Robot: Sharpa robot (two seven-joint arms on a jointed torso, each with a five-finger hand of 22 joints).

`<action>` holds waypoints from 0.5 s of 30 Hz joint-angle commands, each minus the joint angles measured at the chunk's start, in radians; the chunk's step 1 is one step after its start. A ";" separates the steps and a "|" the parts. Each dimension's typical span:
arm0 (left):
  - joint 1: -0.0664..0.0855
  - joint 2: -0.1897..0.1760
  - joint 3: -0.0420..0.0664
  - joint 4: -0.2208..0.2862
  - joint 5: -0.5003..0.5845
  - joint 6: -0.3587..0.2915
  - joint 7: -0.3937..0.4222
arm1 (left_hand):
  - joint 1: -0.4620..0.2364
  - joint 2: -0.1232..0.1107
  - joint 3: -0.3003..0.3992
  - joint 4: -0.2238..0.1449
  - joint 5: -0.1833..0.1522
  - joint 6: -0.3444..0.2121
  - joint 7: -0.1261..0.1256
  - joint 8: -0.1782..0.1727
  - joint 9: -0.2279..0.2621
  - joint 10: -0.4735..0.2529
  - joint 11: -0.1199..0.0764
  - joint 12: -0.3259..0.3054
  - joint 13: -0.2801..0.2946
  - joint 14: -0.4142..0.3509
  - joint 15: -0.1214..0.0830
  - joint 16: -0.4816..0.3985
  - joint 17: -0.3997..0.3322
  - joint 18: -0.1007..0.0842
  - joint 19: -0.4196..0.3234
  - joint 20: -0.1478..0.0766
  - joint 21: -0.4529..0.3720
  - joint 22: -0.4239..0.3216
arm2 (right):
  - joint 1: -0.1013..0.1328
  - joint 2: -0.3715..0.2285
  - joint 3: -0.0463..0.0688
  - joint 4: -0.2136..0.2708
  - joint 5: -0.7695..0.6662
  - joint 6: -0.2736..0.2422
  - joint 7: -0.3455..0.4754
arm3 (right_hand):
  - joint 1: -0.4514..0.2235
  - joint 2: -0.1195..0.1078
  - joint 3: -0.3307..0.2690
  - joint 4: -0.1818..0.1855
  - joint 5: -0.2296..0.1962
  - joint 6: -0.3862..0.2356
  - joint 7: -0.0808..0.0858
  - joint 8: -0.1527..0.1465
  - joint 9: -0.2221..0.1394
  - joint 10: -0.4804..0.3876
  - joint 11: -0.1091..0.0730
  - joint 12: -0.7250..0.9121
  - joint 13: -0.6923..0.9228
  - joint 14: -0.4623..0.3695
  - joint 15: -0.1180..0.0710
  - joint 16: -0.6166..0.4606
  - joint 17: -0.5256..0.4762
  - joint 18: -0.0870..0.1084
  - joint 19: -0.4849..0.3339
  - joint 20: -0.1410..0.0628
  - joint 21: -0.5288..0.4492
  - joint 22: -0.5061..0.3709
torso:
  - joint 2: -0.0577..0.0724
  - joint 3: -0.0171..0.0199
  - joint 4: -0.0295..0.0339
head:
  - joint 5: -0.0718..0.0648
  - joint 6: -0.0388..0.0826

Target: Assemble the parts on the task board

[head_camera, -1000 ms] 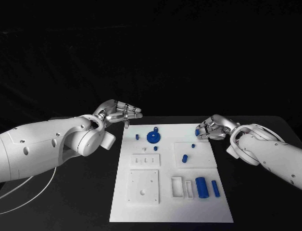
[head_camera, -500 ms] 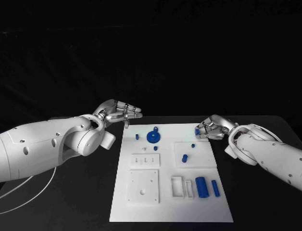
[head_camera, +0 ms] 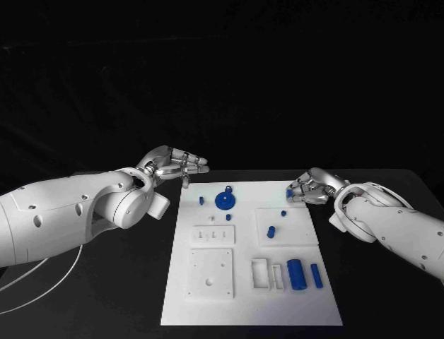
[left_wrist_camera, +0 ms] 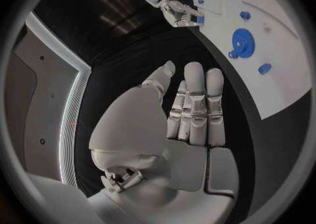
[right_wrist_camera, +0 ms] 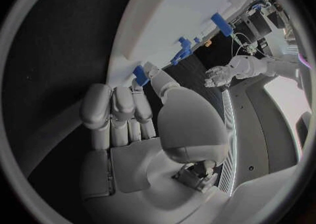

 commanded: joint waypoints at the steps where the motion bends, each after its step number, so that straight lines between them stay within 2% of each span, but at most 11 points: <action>1: 0.000 0.003 0.001 0.001 0.003 0.014 0.006 | -0.002 0.005 -0.004 0.001 0.002 -0.003 -0.002 0.000 0.000 -0.001 -0.003 0.000 0.001 0.004 0.000 0.006 0.000 0.018 -0.005 -0.001 -0.003 -0.002 | -0.001 0.002 0.000 0.000 -0.013 -0.039 -0.013 | -0.001 0.014 0.011 0.002 -0.010 0.017 -0.002 0.007 0.005 0.006 -0.003 0.004 0.033 -0.001 -0.010 0.003 0.001 -0.008 0.041 -0.007 0.001 0.135 | 0.000 0.0001 -0.0007 | 0.000 0.000; 8: 0.000 0.003 0.001 0.000 -0.005 0.029 -0.019 | -0.010 0.011 0.005 0.009 -0.001 0.014 -0.006 0.000 0.002 0.042 -0.012 0.000 0.001 0.005 -0.003 0.008 0.000 0.018 -0.004 -0.003 -0.003 -0.002 | -0.001 0.000 0.000 0.008 -0.026 -0.072 -0.024 | -0.003 0.013 0.019 0.002 -0.016 0.028 -0.005 0.007 0.007 0.008 -0.005 0.004 0.034 0.000 -0.012 0.007 0.006 -0.009 0.042 -0.009 0.003 0.136 | -0.001 0.0012 -0.0014 | 0.001 0.001; 15: 0.002 0.004 0.002 -0.002 -0.037 0.089 -0.108 | -0.045 0.020 -0.001 0.051 -0.021 0.041 -0.024 0.000 0.003 0.161 -0.048 0.000 0.003 0.017 -0.026 0.013 0.004 0.004 0.003 -0.023 -0.002 -0.001 | 0.003 -0.022 0.000 0.069 -0.045 -0.084 -0.042 | -0.002 0.013 0.021 0.002 -0.017 0.029 -0.006 0.007 0.008 0.009 -0.005 0.005 0.034 0.000 -0.012 0.008 0.008 -0.009 0.042 -0.009 0.002 0.136 | -0.006 0.0009 -0.0061 | 0.005 0.007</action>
